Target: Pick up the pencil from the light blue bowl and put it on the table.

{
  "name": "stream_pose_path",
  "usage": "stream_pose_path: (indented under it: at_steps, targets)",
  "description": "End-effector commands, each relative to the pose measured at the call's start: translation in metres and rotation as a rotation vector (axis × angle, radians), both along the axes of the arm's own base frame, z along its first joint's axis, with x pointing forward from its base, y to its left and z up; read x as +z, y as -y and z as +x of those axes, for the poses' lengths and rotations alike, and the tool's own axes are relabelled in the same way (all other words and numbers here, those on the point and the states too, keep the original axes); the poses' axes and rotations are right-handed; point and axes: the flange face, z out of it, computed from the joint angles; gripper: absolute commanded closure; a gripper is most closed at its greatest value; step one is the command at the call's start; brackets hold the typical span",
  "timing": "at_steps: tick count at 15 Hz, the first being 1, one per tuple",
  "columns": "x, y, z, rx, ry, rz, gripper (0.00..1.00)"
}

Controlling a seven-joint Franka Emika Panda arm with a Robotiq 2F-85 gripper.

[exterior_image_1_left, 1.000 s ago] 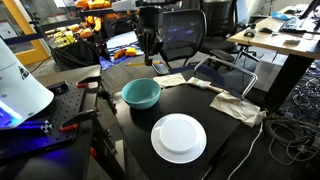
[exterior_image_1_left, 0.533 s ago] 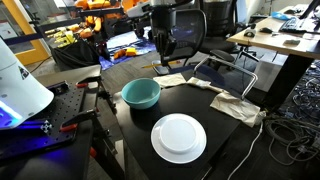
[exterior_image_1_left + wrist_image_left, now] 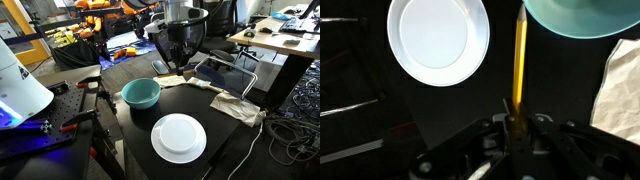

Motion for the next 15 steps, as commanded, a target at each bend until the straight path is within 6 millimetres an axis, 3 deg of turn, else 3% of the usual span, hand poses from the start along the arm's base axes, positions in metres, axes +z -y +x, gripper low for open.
stream_pose_path:
  at_steps: [1, 7, 14, 15]
  targets:
    - [-0.025, -0.009, 0.029, -0.032, 0.021, -0.028, 0.98]
    - [-0.06, -0.006, 0.061, -0.039, 0.023, -0.044, 0.98]
    - [-0.089, 0.015, 0.075, -0.09, 0.013, -0.053, 0.98]
    - [-0.092, 0.016, 0.075, -0.092, 0.008, -0.053, 0.81]
